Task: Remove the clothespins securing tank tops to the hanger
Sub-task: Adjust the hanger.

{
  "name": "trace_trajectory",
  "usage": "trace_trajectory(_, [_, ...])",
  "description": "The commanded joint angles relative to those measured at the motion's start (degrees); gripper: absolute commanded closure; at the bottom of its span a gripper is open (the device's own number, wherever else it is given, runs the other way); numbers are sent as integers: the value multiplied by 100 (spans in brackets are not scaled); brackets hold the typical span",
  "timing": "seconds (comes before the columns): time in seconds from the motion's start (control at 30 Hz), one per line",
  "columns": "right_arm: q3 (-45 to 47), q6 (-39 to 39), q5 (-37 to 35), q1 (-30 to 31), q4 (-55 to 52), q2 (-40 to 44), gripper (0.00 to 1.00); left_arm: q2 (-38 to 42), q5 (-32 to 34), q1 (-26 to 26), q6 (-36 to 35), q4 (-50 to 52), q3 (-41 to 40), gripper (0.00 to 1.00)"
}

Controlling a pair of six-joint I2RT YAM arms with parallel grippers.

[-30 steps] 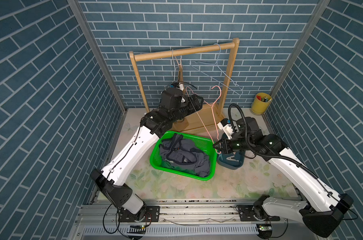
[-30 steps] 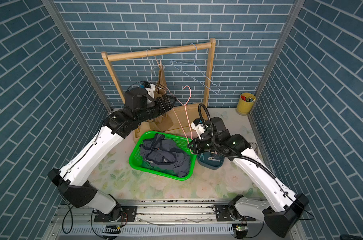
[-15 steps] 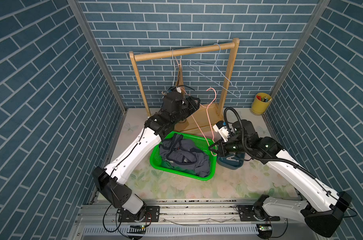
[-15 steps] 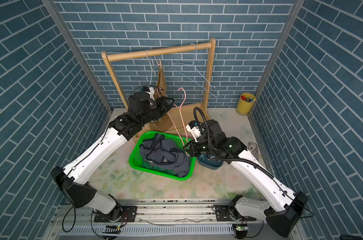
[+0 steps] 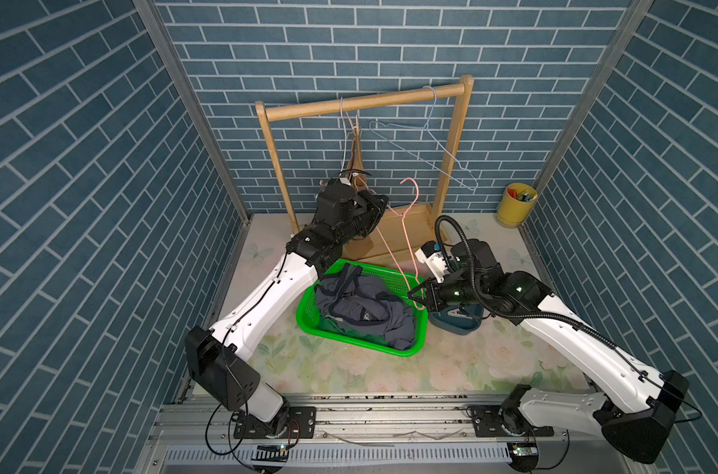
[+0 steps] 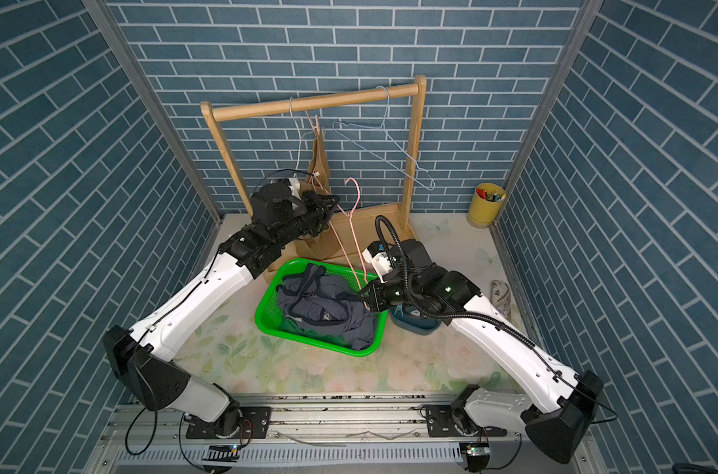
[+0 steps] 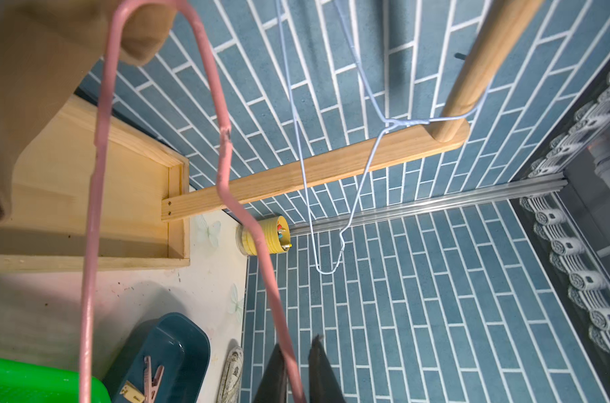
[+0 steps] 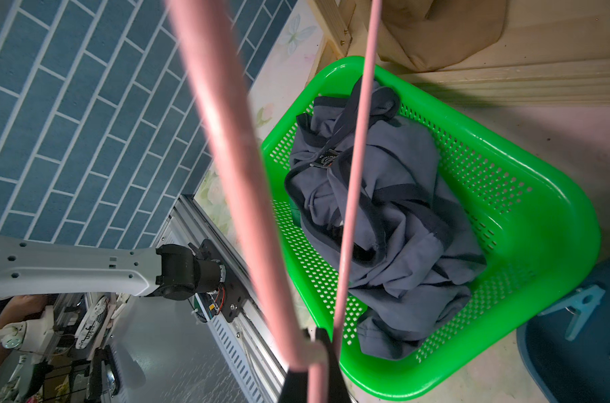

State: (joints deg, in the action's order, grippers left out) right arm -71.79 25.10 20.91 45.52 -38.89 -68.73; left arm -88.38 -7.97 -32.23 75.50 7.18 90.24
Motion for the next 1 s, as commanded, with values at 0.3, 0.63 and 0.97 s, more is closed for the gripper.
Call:
trace_trajectory(0.3, [1991,-473,-1766,638,1503,2023,43,21,340,177,699,-311,-67,100])
trace_trajectory(0.63, [3521,-915,-2312,695,3734,2877,37,118,418,158,1724,-1119,-733,100])
trace_trajectory(0.97, [3886,-1122,-2700,617,4455,2763,41,243,394,164,2580,-1951,-1331,100])
